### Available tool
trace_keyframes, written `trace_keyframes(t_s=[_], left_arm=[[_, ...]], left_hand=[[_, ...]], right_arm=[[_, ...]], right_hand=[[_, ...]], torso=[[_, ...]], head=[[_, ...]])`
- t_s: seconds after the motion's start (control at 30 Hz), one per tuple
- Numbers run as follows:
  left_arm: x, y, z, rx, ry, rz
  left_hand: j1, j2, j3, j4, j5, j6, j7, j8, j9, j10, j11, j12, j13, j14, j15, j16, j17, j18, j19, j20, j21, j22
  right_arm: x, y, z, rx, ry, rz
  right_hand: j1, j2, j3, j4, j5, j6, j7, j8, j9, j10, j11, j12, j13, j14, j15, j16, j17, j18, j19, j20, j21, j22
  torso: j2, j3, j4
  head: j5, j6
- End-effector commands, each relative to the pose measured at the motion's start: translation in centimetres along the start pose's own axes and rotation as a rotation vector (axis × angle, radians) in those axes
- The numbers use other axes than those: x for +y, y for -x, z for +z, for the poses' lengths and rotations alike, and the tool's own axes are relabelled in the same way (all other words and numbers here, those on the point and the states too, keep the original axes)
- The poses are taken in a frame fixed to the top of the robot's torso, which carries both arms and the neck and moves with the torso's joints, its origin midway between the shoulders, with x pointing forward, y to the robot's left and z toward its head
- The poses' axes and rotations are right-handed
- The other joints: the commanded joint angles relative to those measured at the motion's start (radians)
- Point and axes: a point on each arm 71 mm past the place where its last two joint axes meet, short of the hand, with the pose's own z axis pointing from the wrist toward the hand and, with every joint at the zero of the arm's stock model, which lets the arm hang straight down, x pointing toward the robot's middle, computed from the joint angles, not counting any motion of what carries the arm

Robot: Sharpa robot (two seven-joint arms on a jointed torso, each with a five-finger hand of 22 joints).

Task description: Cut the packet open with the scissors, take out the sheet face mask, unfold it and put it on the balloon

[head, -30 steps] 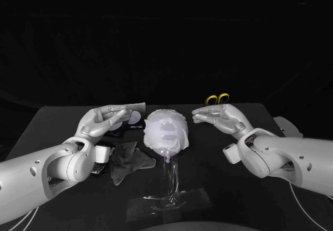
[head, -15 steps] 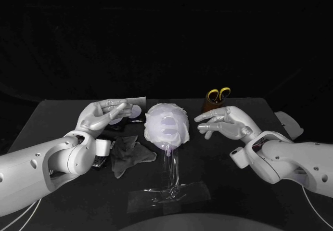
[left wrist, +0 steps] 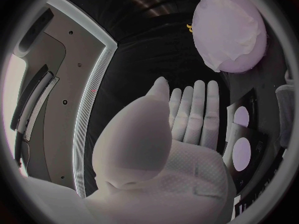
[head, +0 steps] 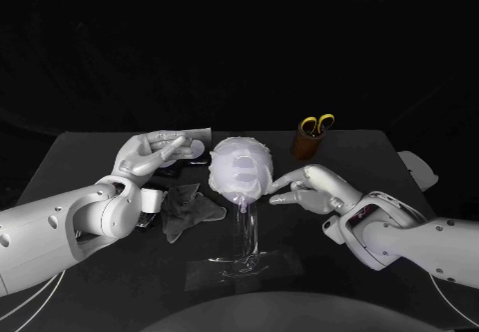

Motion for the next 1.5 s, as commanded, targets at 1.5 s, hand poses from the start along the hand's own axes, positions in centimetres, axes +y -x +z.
trace_keyframes(t_s=[1.5], left_arm=[[0.1,-0.7,-0.1,0.041,-0.002,0.004]], left_hand=[[0.015,0.006,-0.016,0.001,-0.001,0.018,0.001,-0.014,-0.001,0.017,-0.007,-0.005,0.0,0.018,-0.013,0.08,0.043,0.016,0.029,-0.021,0.055,0.027]], right_arm=[[1.8,-4.3,1.6,-0.047,0.128,-0.542]], right_hand=[[-0.194,-0.3,0.567,0.015,-0.083,-0.003,0.03,-0.1,-0.039,0.127,0.009,0.506,0.564,0.119,0.01,0.048,0.279,-0.055,0.113,0.029,0.309,0.404]], torso=[[0.0,-0.0018,0.0014]], head=[[-0.003,-0.018]])
